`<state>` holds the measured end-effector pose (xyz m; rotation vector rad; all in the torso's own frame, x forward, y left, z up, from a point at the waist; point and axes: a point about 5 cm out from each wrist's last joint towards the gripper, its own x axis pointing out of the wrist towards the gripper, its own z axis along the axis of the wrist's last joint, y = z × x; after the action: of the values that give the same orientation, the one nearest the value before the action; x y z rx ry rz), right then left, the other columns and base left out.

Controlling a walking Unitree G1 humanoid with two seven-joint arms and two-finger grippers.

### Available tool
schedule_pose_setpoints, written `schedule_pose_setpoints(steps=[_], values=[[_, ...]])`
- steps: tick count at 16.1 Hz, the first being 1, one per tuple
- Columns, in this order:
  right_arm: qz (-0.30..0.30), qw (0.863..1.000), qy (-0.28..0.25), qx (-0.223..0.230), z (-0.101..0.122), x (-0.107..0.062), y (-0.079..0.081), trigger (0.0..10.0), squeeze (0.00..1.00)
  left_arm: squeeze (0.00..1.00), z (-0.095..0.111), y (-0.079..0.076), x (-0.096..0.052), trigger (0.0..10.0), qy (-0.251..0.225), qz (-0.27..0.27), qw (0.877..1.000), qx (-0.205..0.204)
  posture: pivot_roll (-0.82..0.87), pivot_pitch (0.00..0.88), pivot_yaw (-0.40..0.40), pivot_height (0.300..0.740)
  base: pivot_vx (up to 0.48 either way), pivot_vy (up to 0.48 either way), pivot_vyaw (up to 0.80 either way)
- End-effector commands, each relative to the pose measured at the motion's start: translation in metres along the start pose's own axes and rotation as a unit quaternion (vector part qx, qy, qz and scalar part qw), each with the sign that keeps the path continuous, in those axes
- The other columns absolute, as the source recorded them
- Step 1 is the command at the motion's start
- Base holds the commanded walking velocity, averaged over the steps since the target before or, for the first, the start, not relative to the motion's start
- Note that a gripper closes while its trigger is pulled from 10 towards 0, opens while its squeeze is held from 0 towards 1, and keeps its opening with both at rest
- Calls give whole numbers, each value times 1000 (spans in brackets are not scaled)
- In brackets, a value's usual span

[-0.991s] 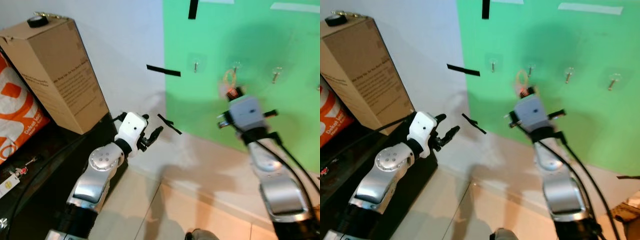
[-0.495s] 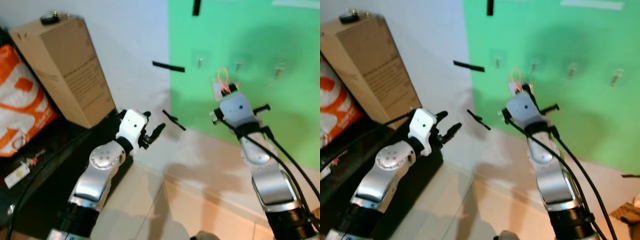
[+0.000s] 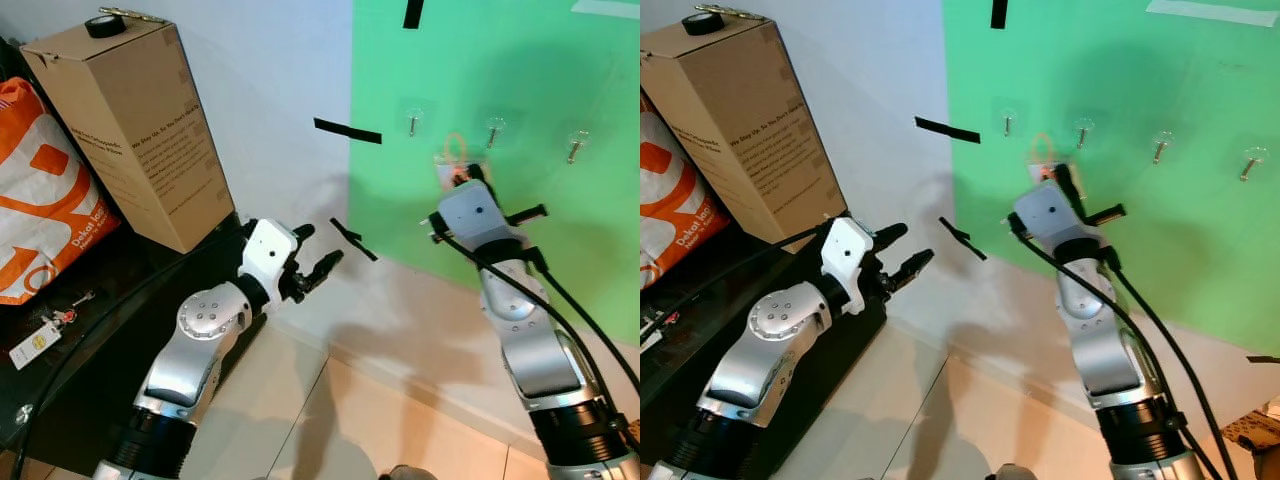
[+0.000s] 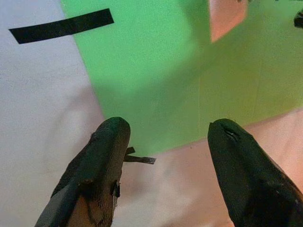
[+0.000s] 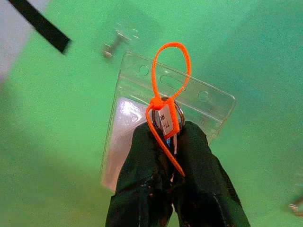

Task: Hang keys on a hook

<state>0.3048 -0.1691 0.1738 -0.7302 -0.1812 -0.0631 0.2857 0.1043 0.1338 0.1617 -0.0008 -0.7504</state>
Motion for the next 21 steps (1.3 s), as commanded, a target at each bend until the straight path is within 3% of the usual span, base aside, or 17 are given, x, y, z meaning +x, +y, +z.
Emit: schedule_pose_setpoints(steps=[1, 3, 4, 7, 8, 10, 14, 16, 21], values=[[-27, 1000, -3, -9, 0, 2, -9, 10000, 0, 0, -1, -1, -3, 10000, 6, -7, 1000, 0, -177, 0, 75, 740, 0, 0, 0], [-55, 998, 14, -22, -9, -5, -18, 10000, 0, 0, -1, -1, -3, 10000, 4, -10, 1000, 0, -180, 0, 75, 740, 0, 0, 0], [-98, 994, 34, -38, -23, -18, -33, 10000, 0, 0, -1, -1, -3, 10000, 4, -14, 1000, -2, -186, 0, 77, 740, 0, 0, 0], [-136, 988, 51, -56, -33, -33, -48, 10000, 0, 0, -1, -1, -2, 10000, 2, -18, 1000, -4, -196, 0, 80, 740, 0, 0, 0], [-170, 981, 64, -68, -40, -46, -61, 10000, 0, 0, -1, -1, -1, 10000, 1, -20, 1000, -6, -204, 0, 82, 740, 0, 0, 0], [-185, 979, 77, -44, -46, -57, -68, 10000, 0, 0, -1, -3, 0, 10000, -1, -23, 1000, -9, -216, 0, 87, 740, 0, 0, 0], [-155, 987, 12, 40, -21, -61, -53, 10000, 0, 0, -1, -2, 7, 10000, -11, 13, 1000, -13, -220, 0, 82, 740, 0, -103, 0], [-130, 990, -25, 40, -9, -64, -45, 10000, 0, 0, -3, -1, 6, 10000, -8, 21, 1000, -15, -219, 0, 80, 740, 0, -452, 0], [-105, 994, -27, 27, -11, -62, -42, 10000, 0, 0, -5, 1, 4, 10000, -4, 26, 1000, -10, -210, 0, 69, 740, 0, -441, 0]])
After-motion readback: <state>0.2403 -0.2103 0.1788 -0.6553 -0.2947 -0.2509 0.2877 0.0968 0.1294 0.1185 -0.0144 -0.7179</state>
